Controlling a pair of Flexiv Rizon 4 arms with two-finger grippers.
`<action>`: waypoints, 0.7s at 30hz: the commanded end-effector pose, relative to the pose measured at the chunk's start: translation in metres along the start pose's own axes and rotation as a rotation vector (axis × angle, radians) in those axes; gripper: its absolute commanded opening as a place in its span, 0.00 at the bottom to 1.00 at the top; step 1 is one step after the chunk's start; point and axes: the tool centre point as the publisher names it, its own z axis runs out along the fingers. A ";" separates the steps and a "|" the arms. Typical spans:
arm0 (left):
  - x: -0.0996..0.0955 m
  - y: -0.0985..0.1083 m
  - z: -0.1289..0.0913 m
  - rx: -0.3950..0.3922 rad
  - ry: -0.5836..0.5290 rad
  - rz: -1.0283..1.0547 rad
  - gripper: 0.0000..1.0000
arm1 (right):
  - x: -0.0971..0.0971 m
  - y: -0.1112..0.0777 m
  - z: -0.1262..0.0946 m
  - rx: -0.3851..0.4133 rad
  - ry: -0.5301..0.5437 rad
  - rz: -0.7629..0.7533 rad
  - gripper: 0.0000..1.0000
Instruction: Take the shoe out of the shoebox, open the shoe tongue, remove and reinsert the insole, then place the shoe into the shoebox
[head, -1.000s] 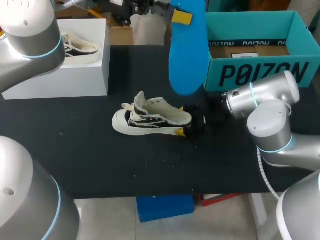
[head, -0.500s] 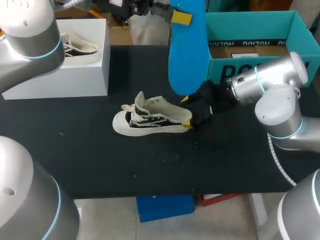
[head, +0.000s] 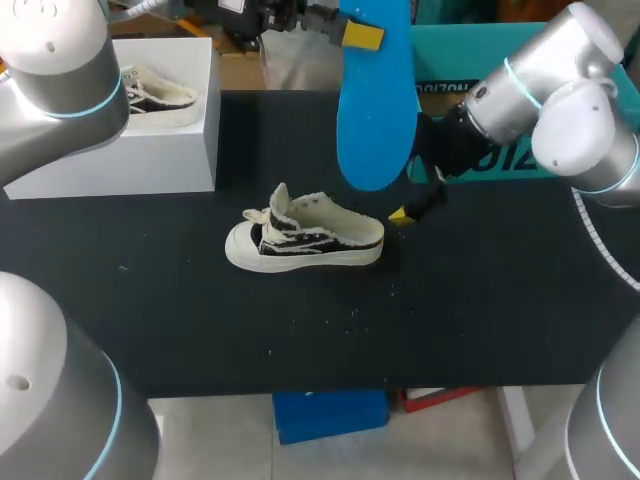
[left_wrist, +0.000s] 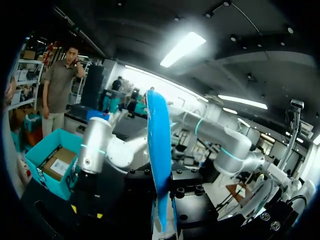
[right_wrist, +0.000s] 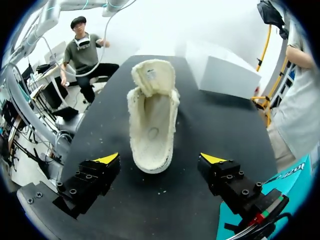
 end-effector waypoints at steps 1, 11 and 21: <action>0.000 0.001 0.001 0.000 -0.002 0.000 0.00 | 0.001 0.007 -0.019 0.233 -0.006 -0.009 1.00; 0.000 0.001 0.001 0.000 -0.002 0.000 0.00 | -0.003 0.020 -0.047 0.449 -0.060 -0.030 1.00; 0.000 0.001 0.001 0.000 -0.002 0.000 0.00 | -0.008 0.032 -0.058 0.575 -0.039 -0.048 1.00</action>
